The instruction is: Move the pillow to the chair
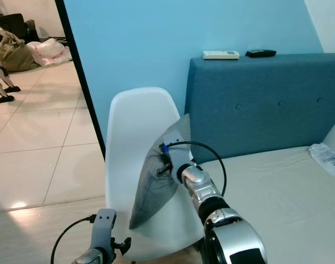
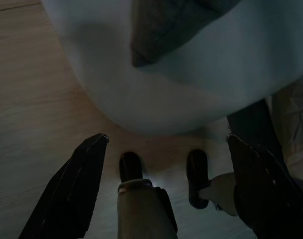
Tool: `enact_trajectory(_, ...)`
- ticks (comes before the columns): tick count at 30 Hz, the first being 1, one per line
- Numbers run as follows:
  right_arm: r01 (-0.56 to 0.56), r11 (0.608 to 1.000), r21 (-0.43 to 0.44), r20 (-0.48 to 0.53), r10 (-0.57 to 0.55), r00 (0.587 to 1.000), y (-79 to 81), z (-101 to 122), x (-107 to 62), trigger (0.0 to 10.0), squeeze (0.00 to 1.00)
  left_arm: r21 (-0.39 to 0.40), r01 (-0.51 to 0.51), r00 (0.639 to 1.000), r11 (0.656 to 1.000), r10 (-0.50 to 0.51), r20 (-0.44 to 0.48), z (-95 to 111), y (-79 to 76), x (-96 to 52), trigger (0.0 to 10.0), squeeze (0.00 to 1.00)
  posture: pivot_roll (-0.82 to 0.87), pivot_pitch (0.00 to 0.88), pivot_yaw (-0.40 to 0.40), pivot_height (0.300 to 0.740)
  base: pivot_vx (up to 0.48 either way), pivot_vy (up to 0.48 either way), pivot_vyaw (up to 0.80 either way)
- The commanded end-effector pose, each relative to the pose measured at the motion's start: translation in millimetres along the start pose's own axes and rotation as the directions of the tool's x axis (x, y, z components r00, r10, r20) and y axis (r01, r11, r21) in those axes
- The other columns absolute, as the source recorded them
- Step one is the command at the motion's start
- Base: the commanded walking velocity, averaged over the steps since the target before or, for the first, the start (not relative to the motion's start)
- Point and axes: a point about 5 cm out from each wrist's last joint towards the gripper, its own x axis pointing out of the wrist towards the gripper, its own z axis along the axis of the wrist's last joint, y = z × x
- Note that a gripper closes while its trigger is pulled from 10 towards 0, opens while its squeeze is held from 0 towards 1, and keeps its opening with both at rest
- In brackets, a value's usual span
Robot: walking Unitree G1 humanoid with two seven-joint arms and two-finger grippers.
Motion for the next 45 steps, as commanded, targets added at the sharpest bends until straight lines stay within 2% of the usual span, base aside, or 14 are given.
enact_trajectory(1, -0.054, 0.990, 0.132, 0.080, 0.044, 0.996, 3.7, 6.4, 0.7, 10.0, 0.00, 0.002, -0.001, 1.000, 1.000, 0.001, -0.021, -6.1, -0.5, -1.4, 10.0, 0.00, 0.06, 0.000, -0.052, 0.730, 0.000, 0.000, 0.00)
enact_trajectory(2, -0.073, 0.981, 0.179, 0.095, 0.056, 0.994, 5.0, 7.0, 0.9, 10.0, 0.00, 0.002, 0.000, 1.000, 1.000, 0.000, -0.021, -6.5, -0.7, -1.5, 10.0, 0.00, 0.06, 0.000, -0.052, 0.730, 0.000, 0.000, 0.00)
enact_trajectory(5, -0.042, 0.992, 0.122, 0.009, 0.041, 0.999, 3.9, -3.8, -0.5, 10.0, 0.00, 0.002, 0.001, 1.000, 1.000, -0.001, -0.022, -6.9, -0.9, -1.6, 10.0, 0.00, 0.06, 0.000, -0.053, 0.730, 0.000, 0.000, 0.00)
enact_trajectory(8, 0.045, 0.999, 0.016, -0.242, -0.039, 0.969, -6.1, -37.4, -10.8, 10.0, 0.00, 0.000, 0.001, 1.000, 1.000, -0.001, -0.023, -7.9, -1.3, -1.9, 10.0, 0.00, 0.06, 0.000, -0.052, 0.730, 0.000, 0.000, 0.00)
enact_trajectory(11, 0.137, 0.989, 0.049, -0.392, -0.107, 0.914, -22.0, -61.5, -27.0, 10.0, 0.00, 0.001, 0.002, 1.000, 1.000, -0.002, -0.025, -8.7, -1.2, -2.1, 10.0, 0.00, 0.04, 0.000, -0.047, 0.730, 0.000, 0.000, 0.00)
enact_trajectory(18, 0.272, 0.962, 0.039, -0.495, -0.218, 0.841, -48.6, -78.6, -49.9, 10.0, 0.00, 0.012, 0.009, 1.000, 1.000, -0.009, -0.030, -8.2, -1.1, -1.9, 10.0, 0.00, 0.03, 0.000, -0.036, 0.730, 0.000, 0.000, 0.00)
enact_trajectory(24, 0.310, 0.951, -0.006, -0.539, -0.264, 0.800, -53.7, -89.2, -59.0, 10.0, 0.00, 0.017, 0.012, 1.000, 1.000, -0.012, -0.029, -7.2, -1.6, -1.5, 10.0, 0.00, 0.03, 0.000, -0.032, 0.730, 0.000, 0.000, 0.00)
enact_trajectory(26, 0.331, 0.944, -0.004, -0.561, -0.276, 0.780, -50.5, -97.8, -62.4, 10.0, 0.00, 0.017, 0.013, 1.000, 1.000, -0.013, -0.028, -7.0, -1.7, -1.5, 10.0, 0.00, 0.03, 0.000, -0.031, 0.730, 0.000, 0.000, 0.00)
enact_trajectory(30, 0.329, 0.942, 0.064, -0.545, -0.244, 0.802, -34.3, -106.2, -58.2, 10.0, 0.00, 0.019, 0.013, 0.999, 1.000, -0.012, -0.030, -8.4, -1.1, -2.0, 10.0, 0.00, 0.05, 0.000, -0.032, 0.730, 0.000, 0.000, 0.00)
enact_trajectory(32, 0.329, 0.942, 0.064, -0.545, -0.244, 0.802, -34.3, -106.2, -58.2, 10.0, 0.00, 0.019, 0.013, 0.999, 1.000, -0.012, -0.030, -8.4, -1.1, -2.0, 10.0, 0.00, 0.05, 0.000, -0.032, 0.730, 0.000, 0.000, 0.00)
enact_trajectory(34, 0.245, 0.957, 0.154, -0.495, -0.140, 0.858, -11.2, -102.8, -44.6, 10.0, 0.00, 0.019, 0.009, 1.000, 1.000, -0.008, -0.030, -9.4, 0.4, -2.6, 10.0, 0.00, 0.06, 0.000, -0.032, 0.730, 0.000, 0.000, 0.00)
enact_trajectory(36, 0.180, 0.961, 0.212, -0.459, -0.065, 0.886, 7.2, -98.2, -34.2, 10.0, 0.00, 0.019, 0.006, 1.000, 1.000, -0.005, -0.031, -10.5, 1.9, -3.2, 10.0, 0.00, 0.07, 0.000, -0.033, 0.730, 0.000, 0.000, 0.00)
enact_trajectory(40, 0.149, 0.967, 0.204, -0.466, -0.038, 0.884, 26.3, -97.4, -26.1, 10.0, 0.00, 0.018, 0.001, 0.999, 1.000, -0.001, -0.033, -12.2, 3.2, -4.0, 10.0, 0.00, 0.07, 0.000, -0.032, 0.730, 0.000, 0.000, 0.00)
enact_trajectory(45, 0.150, 0.975, 0.164, -0.488, -0.052, 0.872, 31.5, -101.1, -26.1, 10.0, 0.00, 0.017, 0.000, 0.999, 1.000, 0.000, -0.037, -14.4, 3.2, -4.7, 10.0, 0.00, 0.07, 0.000, -0.033, 0.730, 0.000, 0.000, 0.00)
